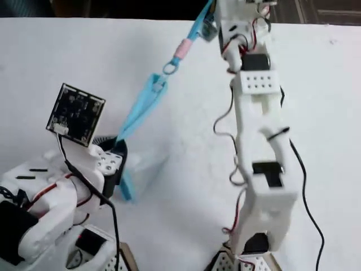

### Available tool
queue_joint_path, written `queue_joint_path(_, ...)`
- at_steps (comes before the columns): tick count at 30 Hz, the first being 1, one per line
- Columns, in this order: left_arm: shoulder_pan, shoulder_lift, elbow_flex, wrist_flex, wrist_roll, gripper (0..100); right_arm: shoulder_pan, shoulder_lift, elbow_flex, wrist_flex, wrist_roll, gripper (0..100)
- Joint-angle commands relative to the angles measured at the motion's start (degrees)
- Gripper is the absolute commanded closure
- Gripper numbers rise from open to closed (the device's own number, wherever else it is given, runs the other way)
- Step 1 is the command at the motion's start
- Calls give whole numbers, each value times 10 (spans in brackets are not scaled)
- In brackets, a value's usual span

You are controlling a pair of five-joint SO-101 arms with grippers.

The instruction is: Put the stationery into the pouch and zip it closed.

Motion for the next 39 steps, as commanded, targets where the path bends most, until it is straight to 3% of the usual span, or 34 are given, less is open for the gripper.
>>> queue_joint_path(1,3,-3,-18,4,-4,977,41,88,-197,58,-3,982)
queue_joint_path(12,2,-3,-21,4,-3,976,51,255,-556,291,2,978)
queue_joint_path(15,-1,-3,-19,4,-3,976,36,262,-623,398,18,978)
queue_joint_path(23,-2,-3,-18,4,-4,976,-23,167,-632,689,61,967)
queue_joint_path(25,-2,-3,-18,3,-4,976,-39,138,-632,758,61,904)
queue_joint_path(29,-2,-3,-18,3,-4,976,-61,89,-631,868,55,663)
queue_joint_path(33,-2,-3,-18,3,-4,976,-62,45,-627,873,55,426)
queue_joint_path(35,-2,-3,-19,3,-4,976,-66,21,-625,873,59,376)
queue_joint_path(39,-2,-3,-22,3,-4,976,-87,-31,-623,873,60,374)
